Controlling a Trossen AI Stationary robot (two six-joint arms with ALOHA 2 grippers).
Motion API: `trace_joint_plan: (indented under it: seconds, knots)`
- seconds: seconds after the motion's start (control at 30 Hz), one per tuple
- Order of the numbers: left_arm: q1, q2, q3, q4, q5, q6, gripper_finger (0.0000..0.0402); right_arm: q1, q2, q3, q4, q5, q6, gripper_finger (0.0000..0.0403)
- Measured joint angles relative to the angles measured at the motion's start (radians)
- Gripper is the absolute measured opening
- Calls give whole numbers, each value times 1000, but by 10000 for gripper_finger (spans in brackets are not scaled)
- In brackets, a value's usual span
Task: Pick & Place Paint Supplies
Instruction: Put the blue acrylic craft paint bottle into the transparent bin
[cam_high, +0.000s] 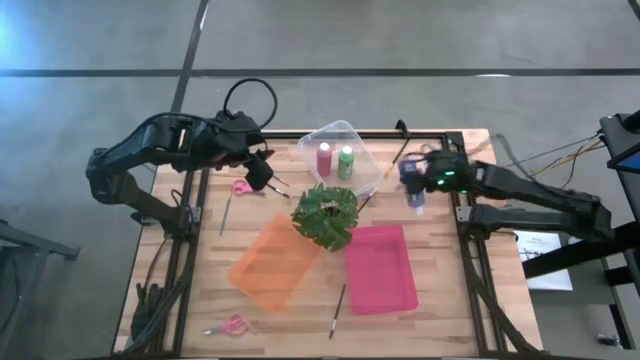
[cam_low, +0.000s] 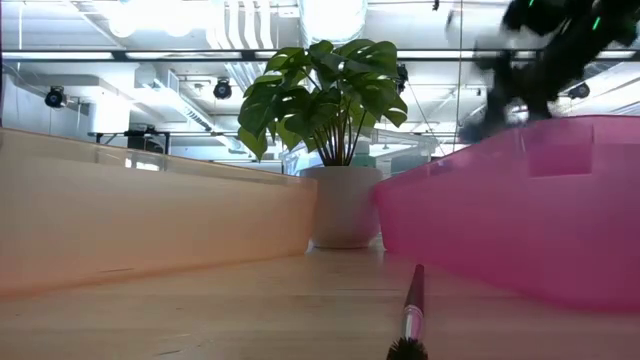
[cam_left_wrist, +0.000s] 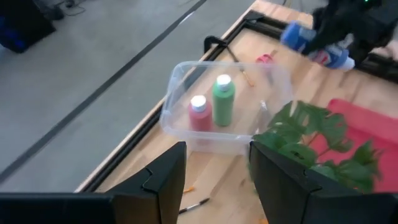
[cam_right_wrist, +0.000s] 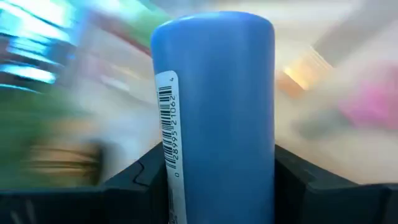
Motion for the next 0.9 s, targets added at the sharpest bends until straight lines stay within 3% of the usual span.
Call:
trace_joint_plan:
  seconds: [0.13,0.33,0.43,0.53,0.67,0.77,0.9]
  knots:
    - [0,0,-42,149,33,5,181,25,-136,75,248,6,-135,172]
    - [0,1,-186,542,68,19,181,24,-146,210,490,9,-317,172]
    - [0,1,-289,861,99,19,181,24,-107,277,585,1,-386,172]
    - [5,3,-431,1295,181,19,181,24,-58,341,668,-15,-445,172]
    - [18,41,-617,1840,206,-26,185,24,10,424,715,-48,-502,171]
    - [37,95,-700,2091,206,-135,202,24,63,475,765,-90,-532,171]
    - [48,200,-715,2338,210,-241,246,24,144,544,851,-156,-546,171]
